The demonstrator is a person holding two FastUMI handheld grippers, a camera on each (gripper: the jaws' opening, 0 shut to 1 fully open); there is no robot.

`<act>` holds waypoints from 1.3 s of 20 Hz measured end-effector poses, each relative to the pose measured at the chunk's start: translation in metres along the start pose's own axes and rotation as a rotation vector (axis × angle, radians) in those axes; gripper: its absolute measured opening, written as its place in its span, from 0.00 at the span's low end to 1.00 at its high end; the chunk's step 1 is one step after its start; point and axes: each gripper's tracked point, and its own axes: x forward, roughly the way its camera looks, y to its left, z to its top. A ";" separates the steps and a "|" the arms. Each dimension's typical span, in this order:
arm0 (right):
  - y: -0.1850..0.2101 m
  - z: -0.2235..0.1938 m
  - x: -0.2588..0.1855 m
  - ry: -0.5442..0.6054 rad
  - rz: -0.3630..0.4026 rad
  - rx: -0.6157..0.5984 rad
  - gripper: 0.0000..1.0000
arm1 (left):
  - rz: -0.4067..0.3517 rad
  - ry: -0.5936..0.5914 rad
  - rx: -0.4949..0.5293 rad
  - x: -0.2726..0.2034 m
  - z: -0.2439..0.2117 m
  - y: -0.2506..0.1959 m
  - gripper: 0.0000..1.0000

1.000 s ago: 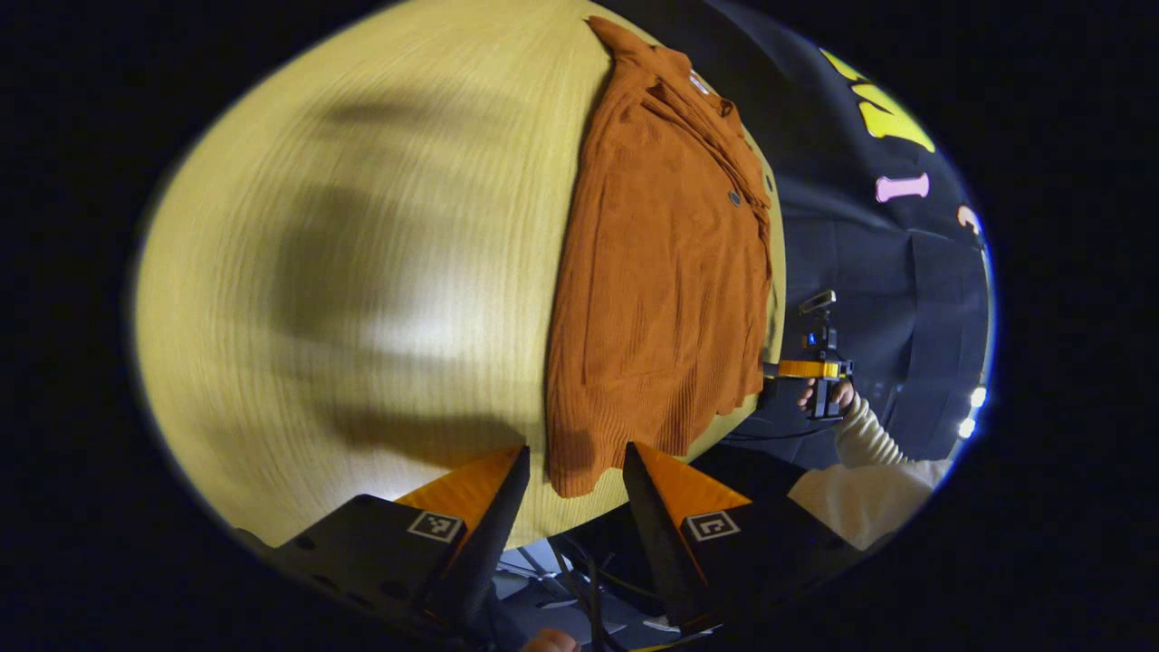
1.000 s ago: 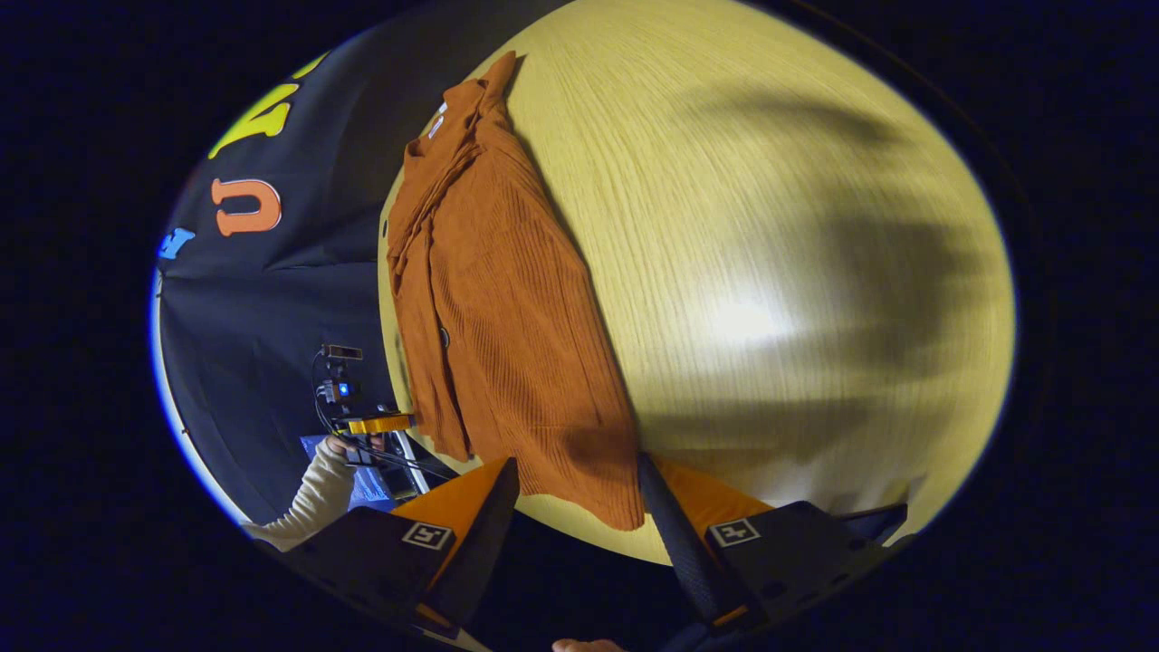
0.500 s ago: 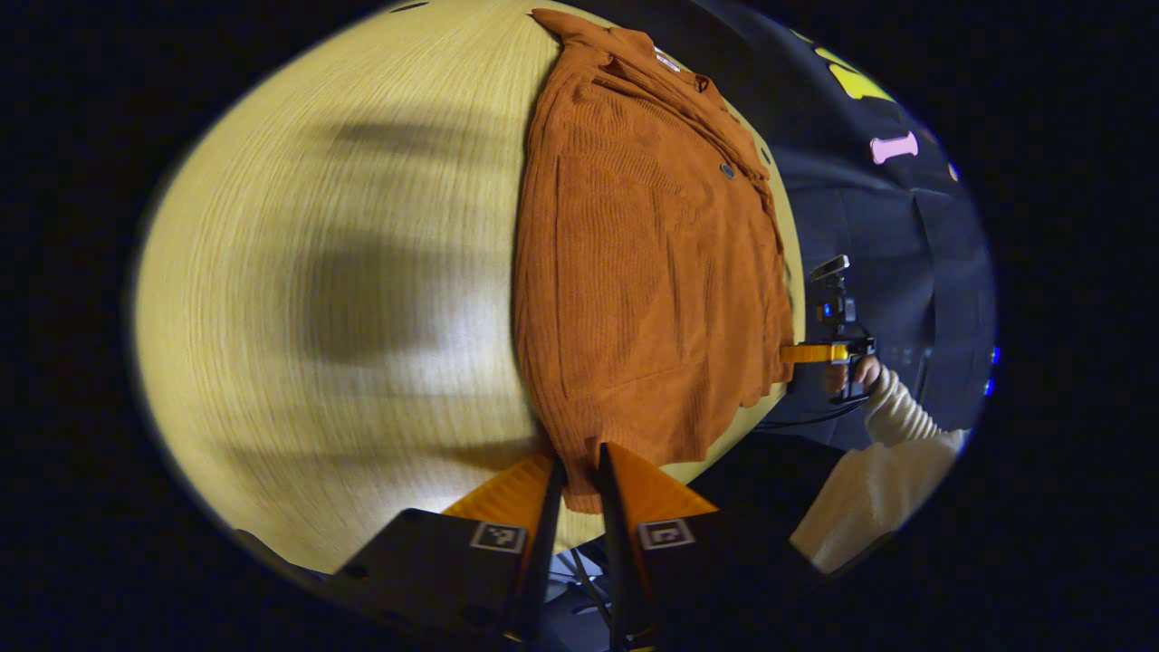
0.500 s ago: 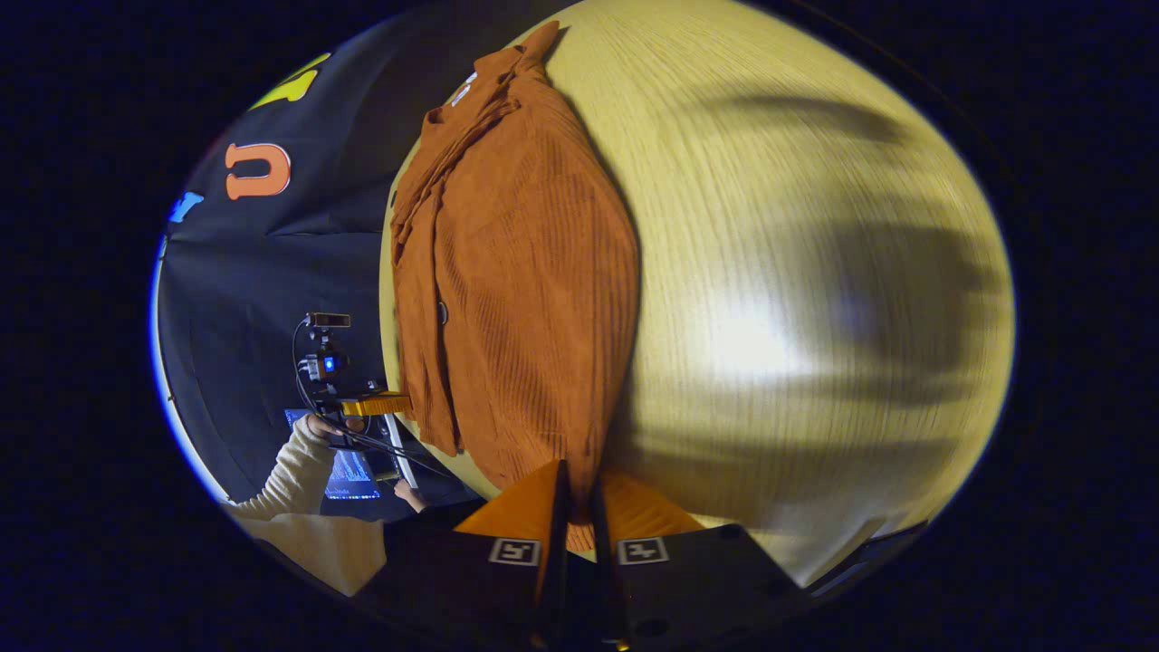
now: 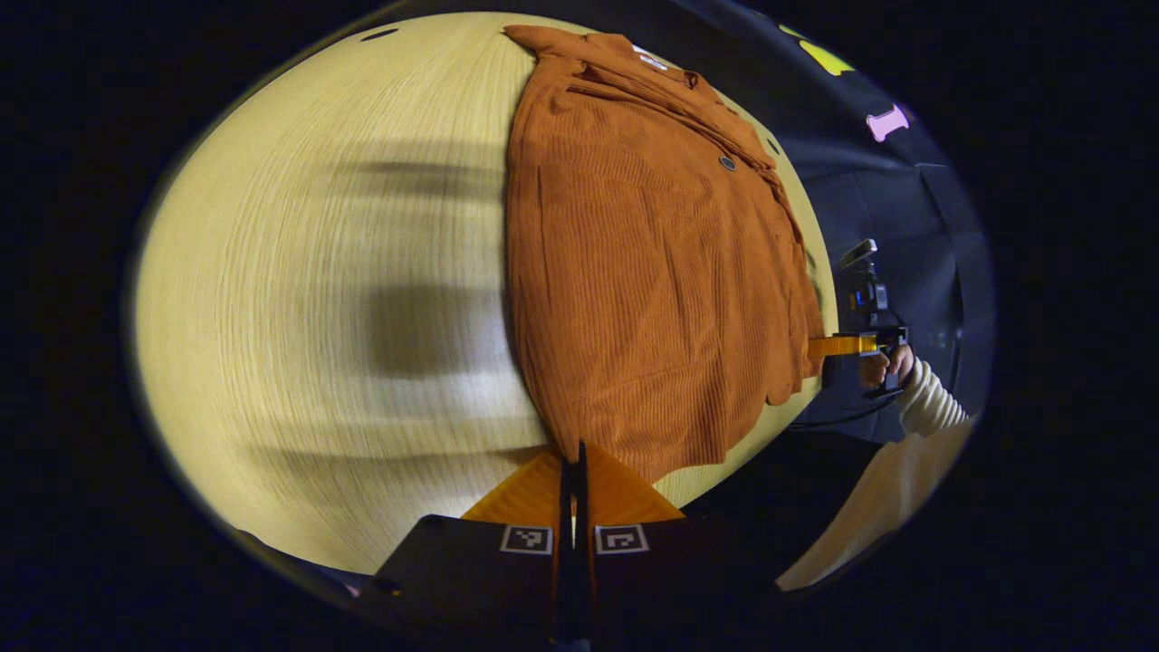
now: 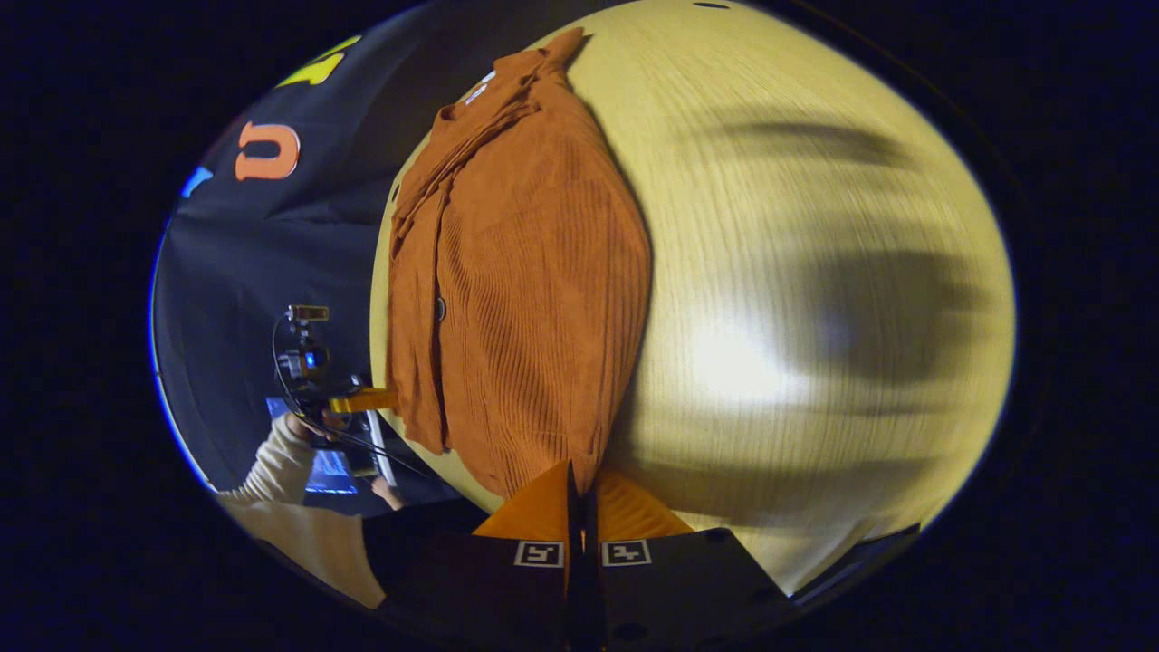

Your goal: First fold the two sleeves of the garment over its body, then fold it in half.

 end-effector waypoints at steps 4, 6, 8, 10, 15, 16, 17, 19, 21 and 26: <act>0.030 0.007 -0.013 -0.023 0.024 -0.090 0.00 | 0.047 -0.036 0.046 -0.008 0.008 -0.014 0.03; 0.043 0.011 -0.018 -0.042 0.040 -0.125 0.00 | 0.051 -0.073 0.035 -0.017 0.018 -0.024 0.03; 0.054 0.020 -0.022 -0.052 0.038 -0.132 0.00 | 0.052 -0.111 0.022 -0.033 0.026 -0.035 0.03; 0.075 0.033 -0.041 -0.083 0.073 -0.157 0.00 | 0.086 -0.157 0.054 -0.053 0.031 -0.043 0.03; 0.125 0.072 -0.090 -0.175 0.128 -0.298 0.00 | 0.226 -0.315 0.239 -0.115 0.068 -0.066 0.03; 0.135 0.081 -0.096 -0.188 0.134 -0.321 0.00 | 0.249 -0.343 0.275 -0.124 0.078 -0.072 0.03; 0.144 0.088 -0.099 -0.200 0.140 -0.342 0.00 | 0.269 -0.363 0.310 -0.129 0.090 -0.078 0.03; 0.162 0.109 -0.107 -0.223 0.160 -0.368 0.00 | 0.314 -0.400 0.356 -0.131 0.114 -0.081 0.03; 0.178 0.131 -0.117 -0.256 0.177 -0.385 0.00 | 0.335 -0.426 0.375 -0.136 0.133 -0.085 0.03; 0.203 0.207 -0.140 -0.371 0.193 -0.404 0.00 | 0.443 -0.551 0.374 -0.168 0.207 -0.078 0.03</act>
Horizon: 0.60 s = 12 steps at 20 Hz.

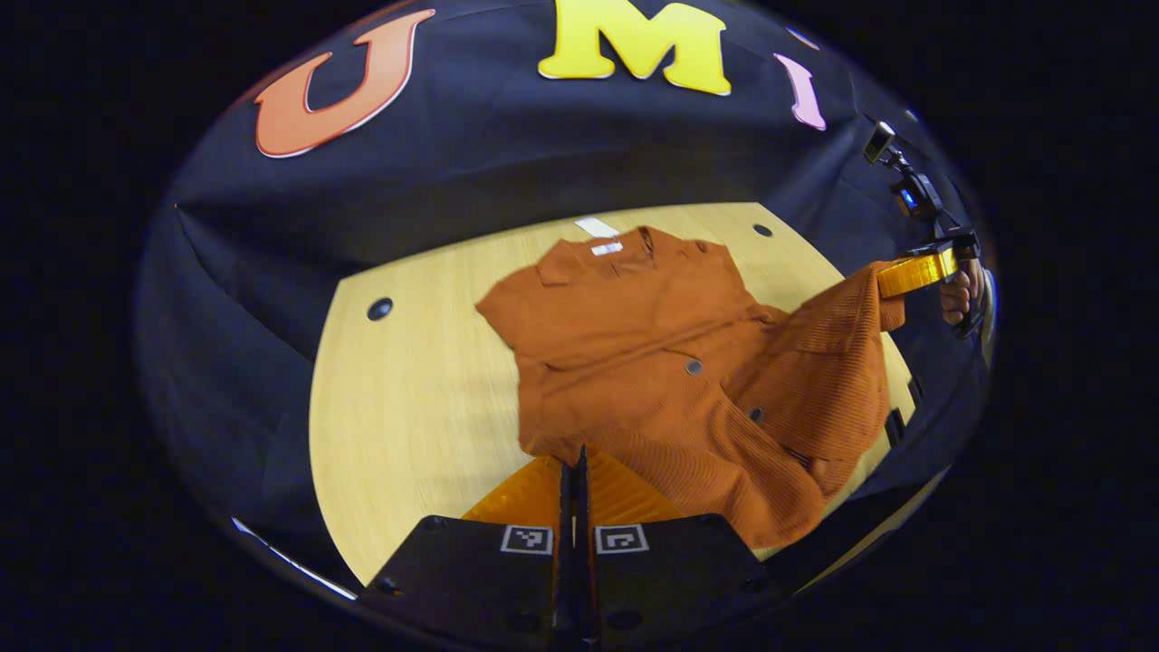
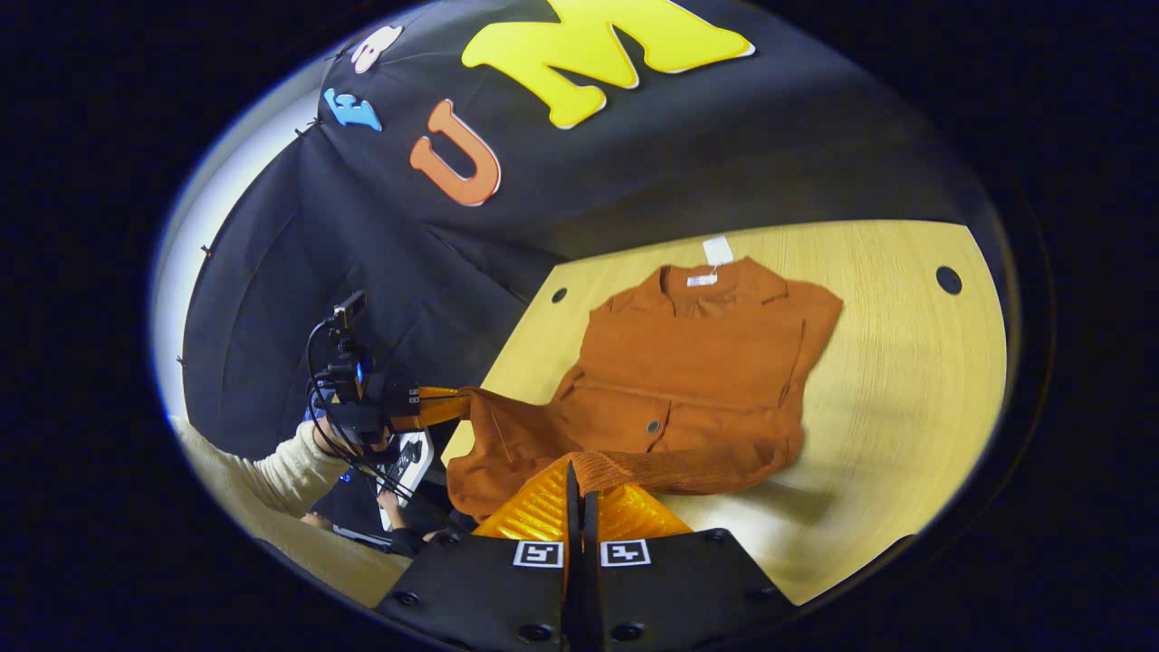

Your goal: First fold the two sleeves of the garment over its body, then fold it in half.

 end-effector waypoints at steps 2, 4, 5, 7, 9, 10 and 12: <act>-0.012 0.030 0.008 -0.036 -0.010 0.010 0.00 | 0.060 -0.057 0.029 0.016 0.030 0.016 0.03; -0.028 0.059 0.022 -0.075 -0.023 0.034 0.00 | 0.082 -0.111 0.059 0.037 0.056 0.022 0.03; -0.037 0.072 0.029 -0.096 -0.034 0.048 0.00 | 0.084 -0.132 0.054 0.050 0.069 0.025 0.03; -0.058 0.092 0.045 -0.123 -0.062 0.054 0.00 | 0.088 -0.177 0.019 0.073 0.092 0.030 0.03; -0.082 0.114 0.063 -0.153 -0.088 0.060 0.00 | 0.117 -0.206 -0.003 0.105 0.115 0.044 0.03; -0.096 0.127 0.072 -0.177 -0.100 0.080 0.00 | 0.129 -0.222 -0.015 0.122 0.127 0.050 0.03; -0.129 0.152 0.088 -0.241 -0.127 0.121 0.00 | 0.140 -0.249 -0.040 0.158 0.147 0.060 0.03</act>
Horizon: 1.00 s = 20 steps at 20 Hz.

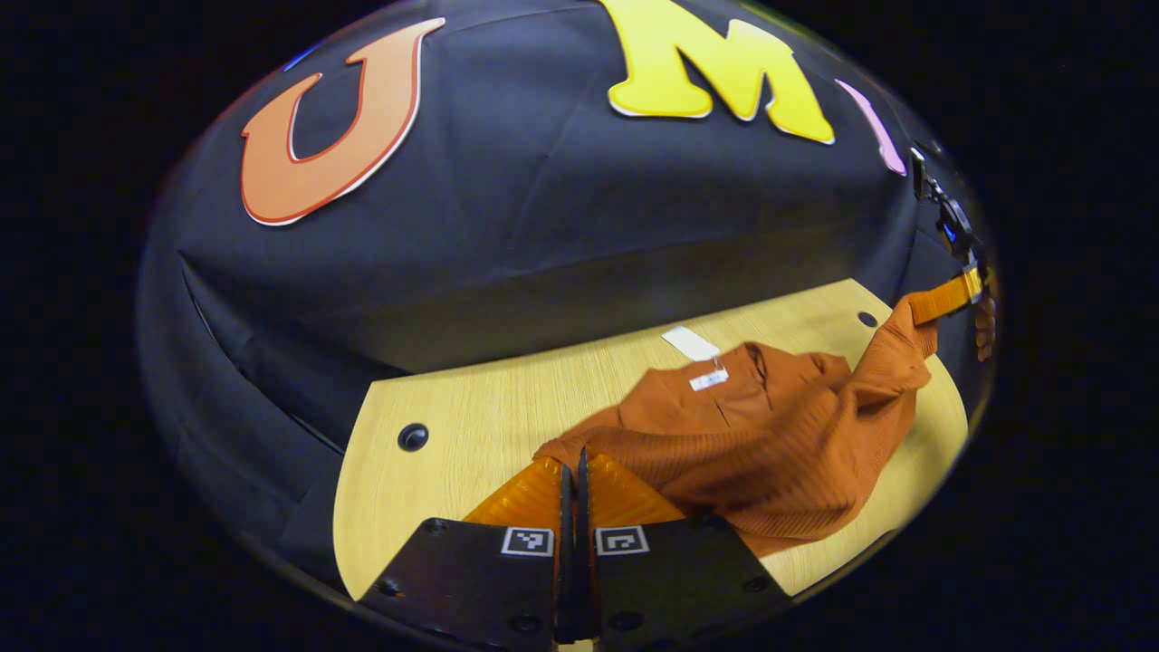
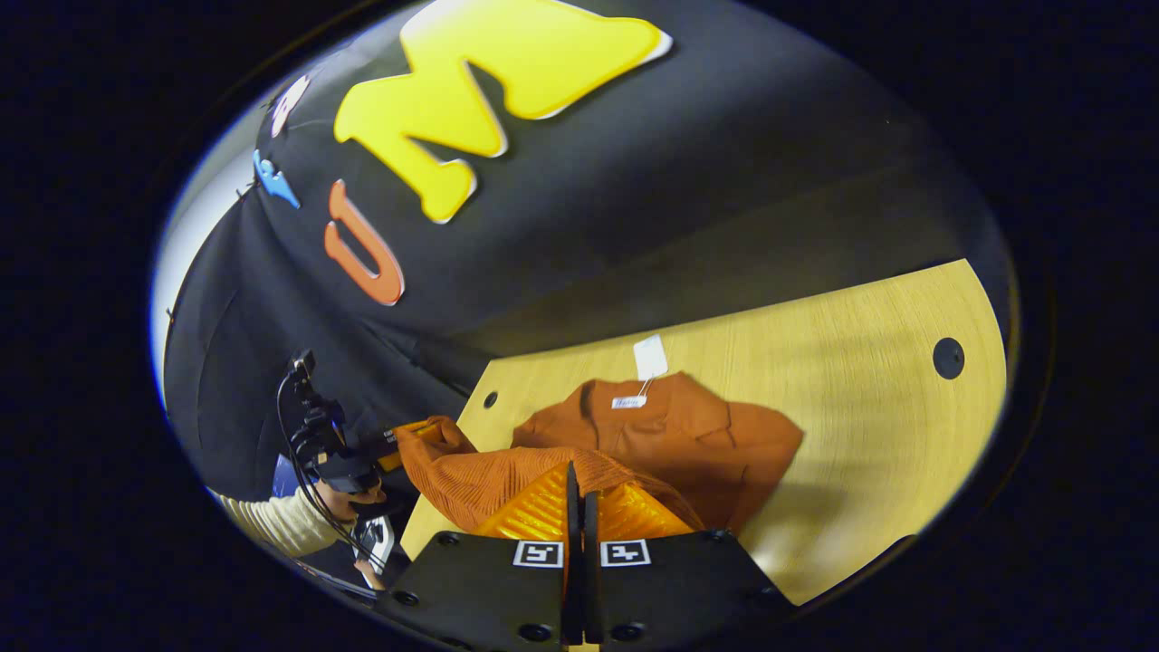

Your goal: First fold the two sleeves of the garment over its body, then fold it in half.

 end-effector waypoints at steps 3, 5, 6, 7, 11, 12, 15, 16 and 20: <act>-0.051 0.016 0.034 -0.047 -0.066 0.079 0.00 | -0.005 -0.026 0.036 0.061 0.005 -0.004 0.03; -0.089 0.014 0.053 -0.045 -0.120 0.131 0.00 | -0.015 -0.005 0.059 0.097 -0.008 -0.010 0.03; -0.104 0.012 0.057 -0.046 -0.134 0.168 0.00 | 0.003 0.007 0.064 0.109 -0.015 -0.009 0.03; -0.109 0.011 0.060 -0.055 -0.148 0.198 0.00 | 0.004 0.017 0.066 0.119 -0.021 -0.008 0.03; -0.130 0.013 0.057 -0.072 -0.175 0.272 0.00 | 0.014 0.016 0.046 0.126 -0.027 -0.005 0.03; -0.131 0.012 0.056 -0.069 -0.180 0.267 0.01 | 0.021 0.001 0.045 0.125 -0.024 -0.005 0.03; -0.126 0.011 0.062 -0.078 -0.178 0.256 0.01 | -0.017 -0.033 0.046 0.130 -0.015 -0.014 0.12; -0.126 0.012 0.064 -0.084 -0.180 0.255 0.02 | -0.026 -0.050 0.052 0.130 -0.010 -0.016 0.12; -0.128 0.022 0.062 -0.130 -0.204 0.288 0.00 | -0.066 -0.101 0.053 0.128 0.008 -0.031 0.37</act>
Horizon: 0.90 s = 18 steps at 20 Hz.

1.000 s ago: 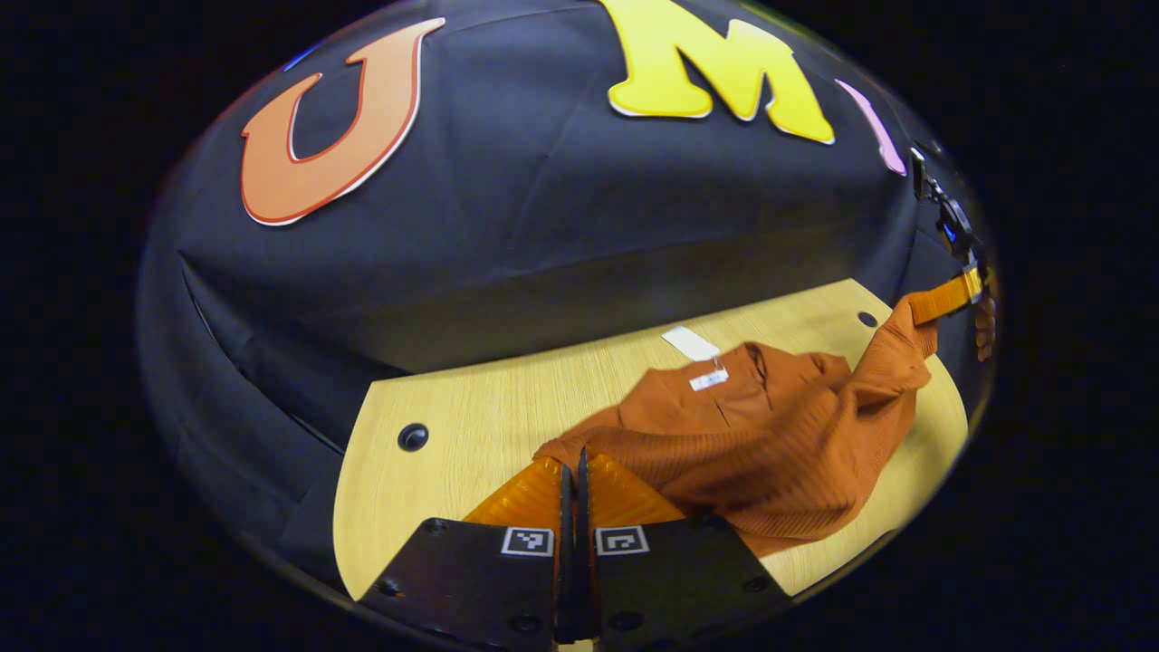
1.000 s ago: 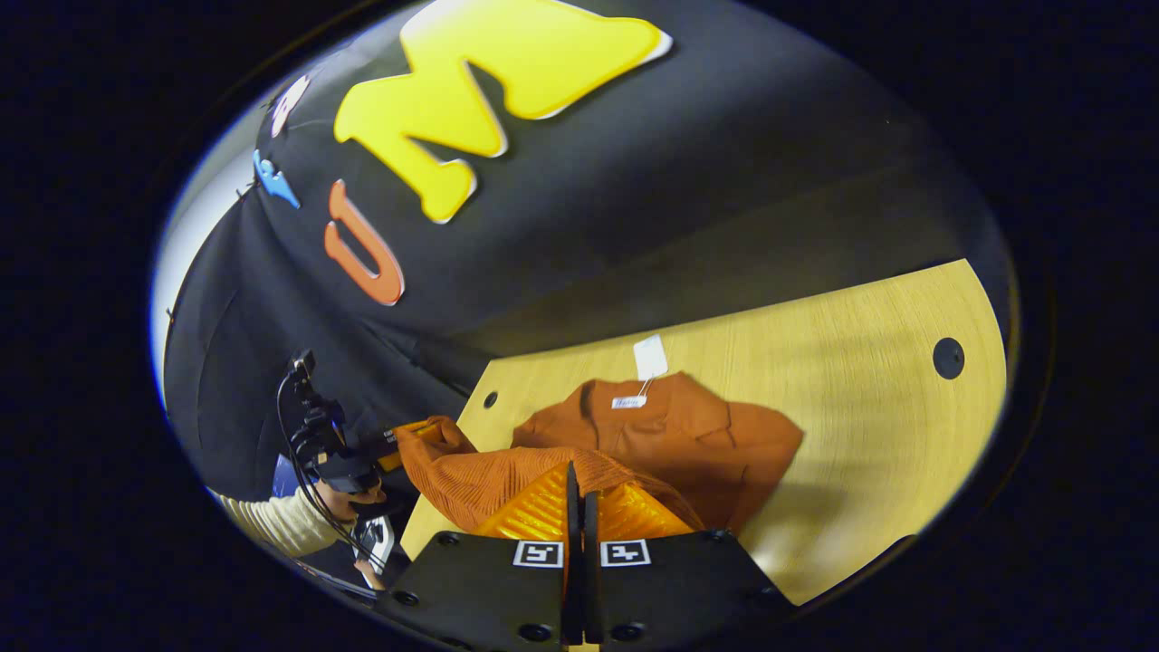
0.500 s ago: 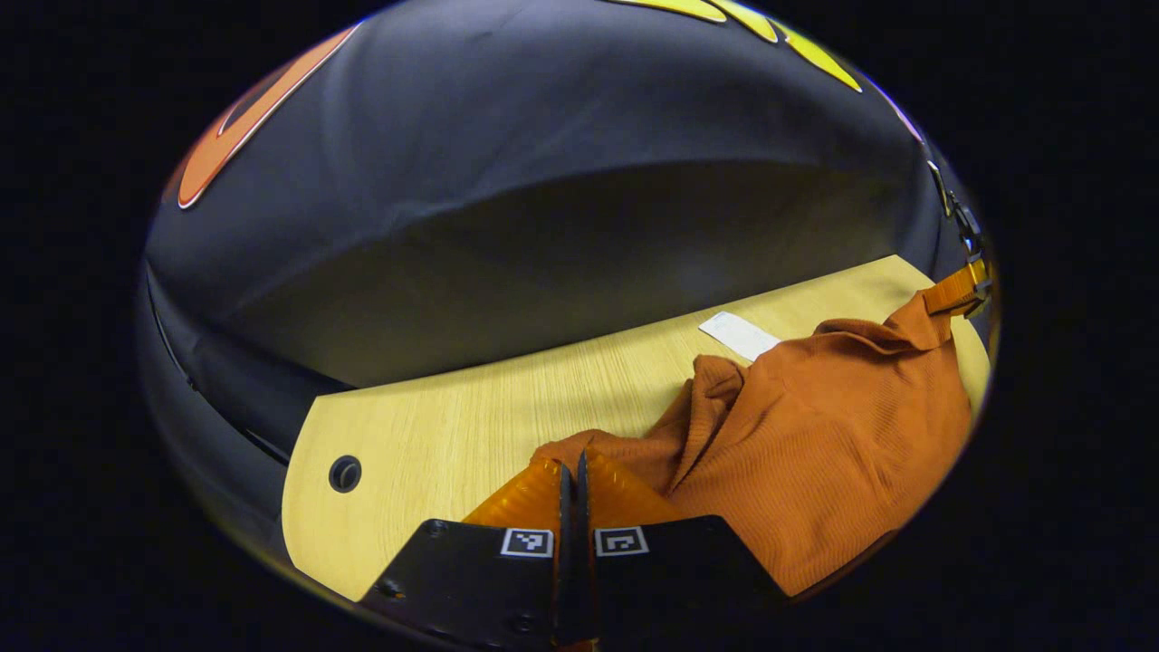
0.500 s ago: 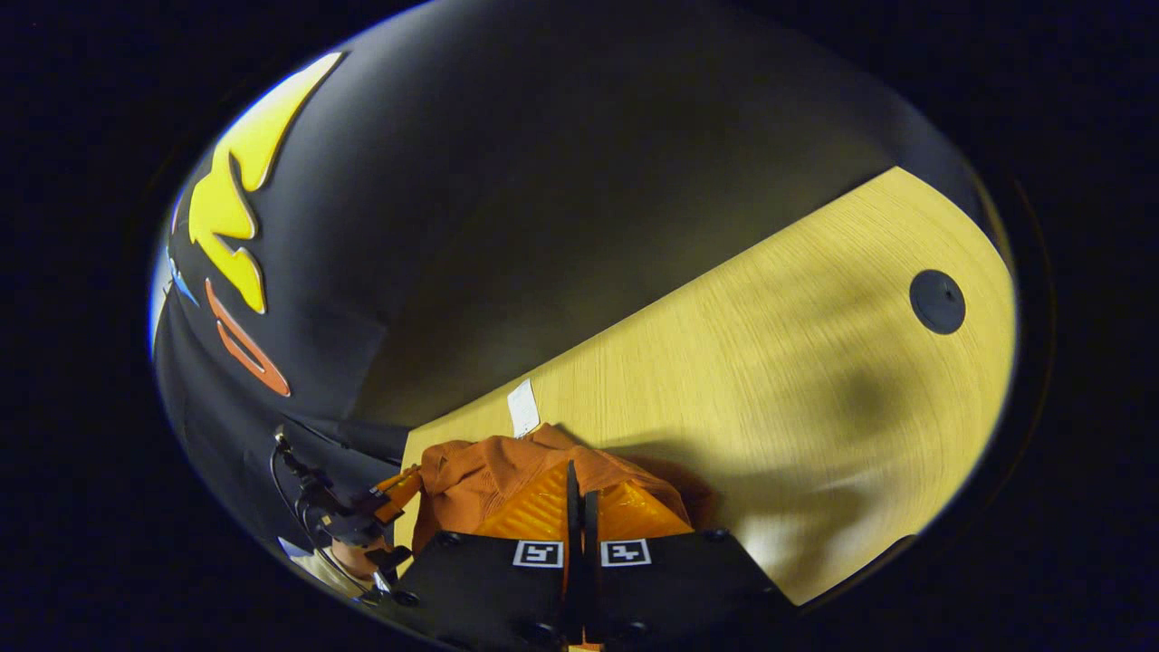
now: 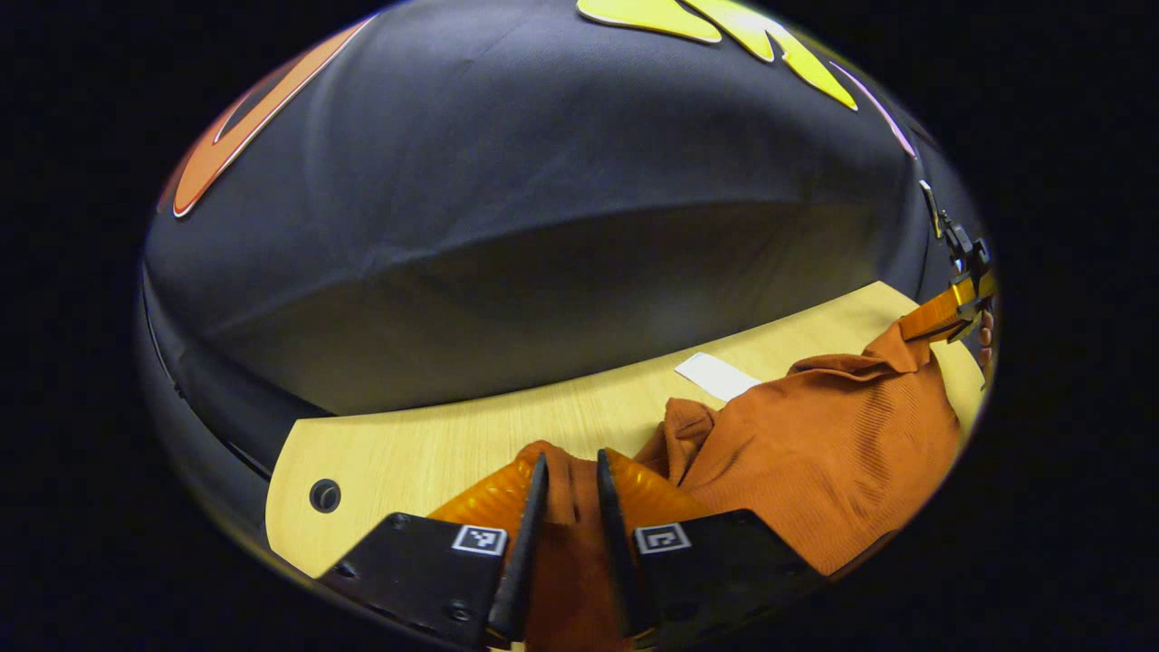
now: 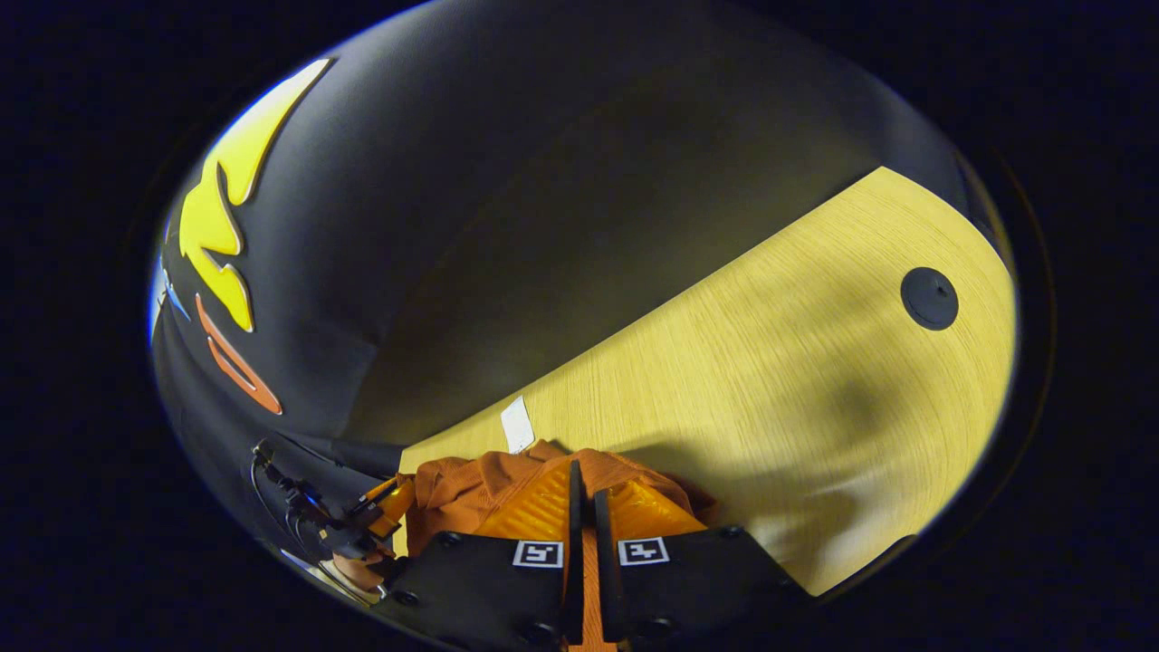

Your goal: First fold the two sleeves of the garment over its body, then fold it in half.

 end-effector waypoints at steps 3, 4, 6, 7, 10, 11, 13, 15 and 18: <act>0.007 0.000 -0.001 0.003 0.011 0.010 0.25 | -0.021 0.002 -0.011 0.001 -0.001 -0.006 0.71; 0.014 0.002 -0.005 0.001 0.029 0.021 0.35 | -0.023 0.006 -0.020 0.001 -0.002 -0.007 0.85; 0.021 0.009 -0.010 -0.022 0.032 0.043 0.47 | 0.020 0.023 -0.026 -0.002 -0.007 0.002 1.00; 0.028 0.015 -0.015 -0.049 0.046 0.058 0.53 | 0.053 0.026 -0.032 -0.006 -0.009 0.010 0.98; 0.045 0.044 -0.036 -0.157 0.102 0.150 0.78 | 0.110 0.020 -0.095 -0.027 -0.007 0.030 0.99; 0.048 0.051 -0.043 -0.179 0.108 0.175 0.80 | 0.109 0.018 -0.132 -0.037 -0.008 0.034 0.99; 0.047 0.055 -0.060 -0.189 0.095 0.173 0.80 | 0.116 0.016 -0.197 -0.058 -0.004 0.039 0.99; 0.046 0.052 -0.081 -0.189 0.062 0.135 0.80 | 0.124 -0.017 -0.255 -0.084 0.009 0.046 1.00; 0.054 0.039 -0.125 -0.204 0.005 0.041 0.73 | 0.109 -0.060 -0.340 -0.135 0.021 0.045 0.99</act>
